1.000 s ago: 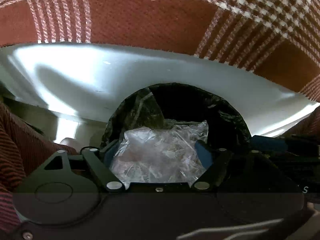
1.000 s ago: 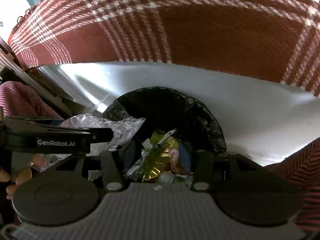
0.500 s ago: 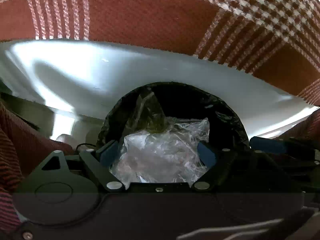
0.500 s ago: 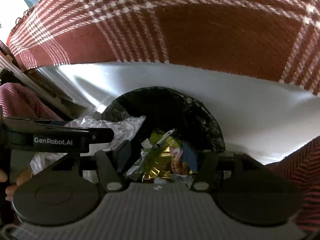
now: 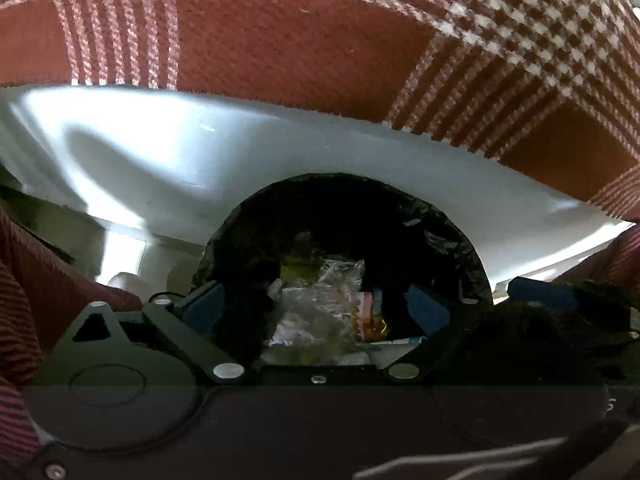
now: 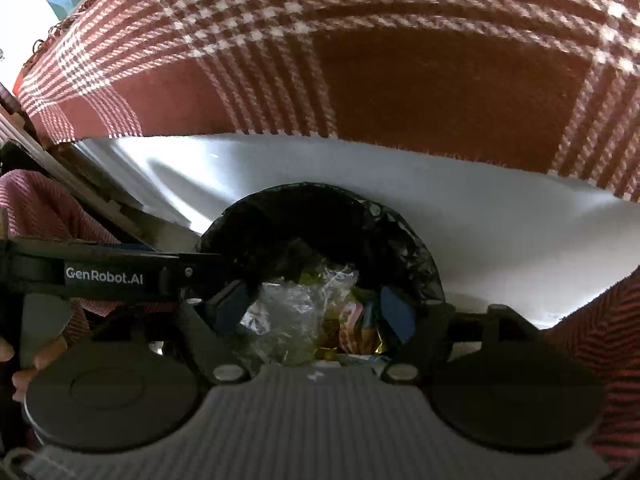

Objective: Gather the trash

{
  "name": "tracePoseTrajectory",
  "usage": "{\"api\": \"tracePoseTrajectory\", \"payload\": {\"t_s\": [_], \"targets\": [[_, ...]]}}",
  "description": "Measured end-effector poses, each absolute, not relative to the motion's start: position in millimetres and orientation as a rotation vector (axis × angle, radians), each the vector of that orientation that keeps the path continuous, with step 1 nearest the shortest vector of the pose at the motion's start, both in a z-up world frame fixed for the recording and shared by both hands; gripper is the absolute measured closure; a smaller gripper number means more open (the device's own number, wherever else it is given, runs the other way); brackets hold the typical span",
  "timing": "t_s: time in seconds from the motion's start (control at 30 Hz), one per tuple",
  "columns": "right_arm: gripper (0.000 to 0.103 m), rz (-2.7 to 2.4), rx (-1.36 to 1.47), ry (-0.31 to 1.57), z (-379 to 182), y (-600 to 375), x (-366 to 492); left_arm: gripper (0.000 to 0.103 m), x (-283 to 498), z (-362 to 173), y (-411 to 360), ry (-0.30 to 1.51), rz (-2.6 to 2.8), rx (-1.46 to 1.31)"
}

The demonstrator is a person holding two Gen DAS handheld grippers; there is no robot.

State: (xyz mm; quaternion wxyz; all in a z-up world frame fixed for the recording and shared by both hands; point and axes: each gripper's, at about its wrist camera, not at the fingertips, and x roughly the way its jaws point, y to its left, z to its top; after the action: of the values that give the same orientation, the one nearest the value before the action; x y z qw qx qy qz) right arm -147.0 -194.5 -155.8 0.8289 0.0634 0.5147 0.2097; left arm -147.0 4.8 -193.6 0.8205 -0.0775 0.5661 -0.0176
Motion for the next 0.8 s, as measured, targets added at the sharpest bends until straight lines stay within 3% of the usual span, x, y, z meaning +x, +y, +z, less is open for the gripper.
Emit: {"api": "tracePoseTrajectory", "payload": {"t_s": [0.8], "targets": [[0.017,0.428,0.144,1.098,-158.1,-195.3,-146.1,0.004,-146.8,-195.2,5.8,1.197,-0.005,-0.160]]}}
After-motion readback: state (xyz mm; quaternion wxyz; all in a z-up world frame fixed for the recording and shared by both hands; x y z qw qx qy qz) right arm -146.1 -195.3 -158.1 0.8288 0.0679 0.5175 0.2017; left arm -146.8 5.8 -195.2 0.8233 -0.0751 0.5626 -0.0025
